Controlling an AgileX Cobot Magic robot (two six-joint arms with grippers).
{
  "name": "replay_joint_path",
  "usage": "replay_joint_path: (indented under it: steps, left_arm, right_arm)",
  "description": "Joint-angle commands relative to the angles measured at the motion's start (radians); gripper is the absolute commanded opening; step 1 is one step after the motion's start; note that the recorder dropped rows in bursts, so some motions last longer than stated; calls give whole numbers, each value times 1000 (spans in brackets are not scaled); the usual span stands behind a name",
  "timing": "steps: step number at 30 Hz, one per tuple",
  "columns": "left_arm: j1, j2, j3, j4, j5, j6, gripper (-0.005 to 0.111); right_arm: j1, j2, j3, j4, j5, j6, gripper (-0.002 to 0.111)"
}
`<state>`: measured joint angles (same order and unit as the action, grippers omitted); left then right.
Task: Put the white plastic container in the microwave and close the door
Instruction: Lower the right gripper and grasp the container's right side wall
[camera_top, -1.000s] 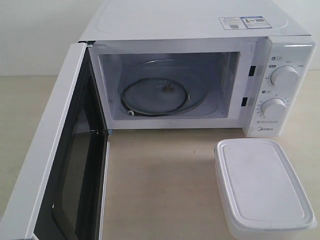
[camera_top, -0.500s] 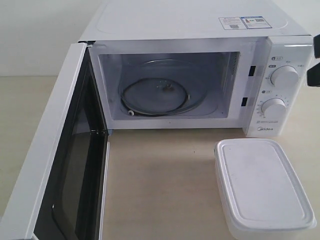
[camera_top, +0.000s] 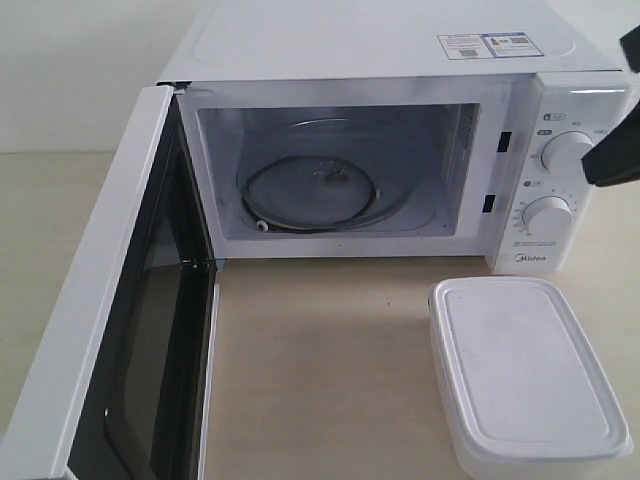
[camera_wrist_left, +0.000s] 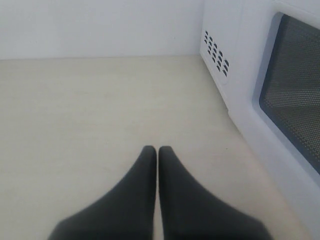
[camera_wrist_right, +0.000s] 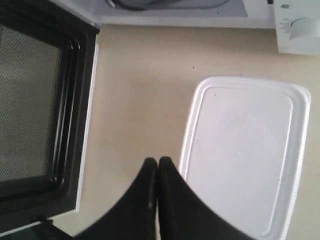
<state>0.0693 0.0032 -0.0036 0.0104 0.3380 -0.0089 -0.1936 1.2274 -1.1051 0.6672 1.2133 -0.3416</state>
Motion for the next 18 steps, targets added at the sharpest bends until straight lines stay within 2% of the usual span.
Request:
replay_joint_path:
  steps: [1, 11, 18]
  left_arm:
    - [3, -3, 4, 1, -1, 2, 4]
    - [3, -3, 4, 1, -1, 2, 4]
    - [3, -3, 4, 1, -1, 2, 4]
  right_arm:
    - [-96, 22, -4, 60, 8, -47, 0]
    - [-99, 154, 111, -95, 0, -37, 0]
    - [-99, 266, 143, -186, -77, -4, 0]
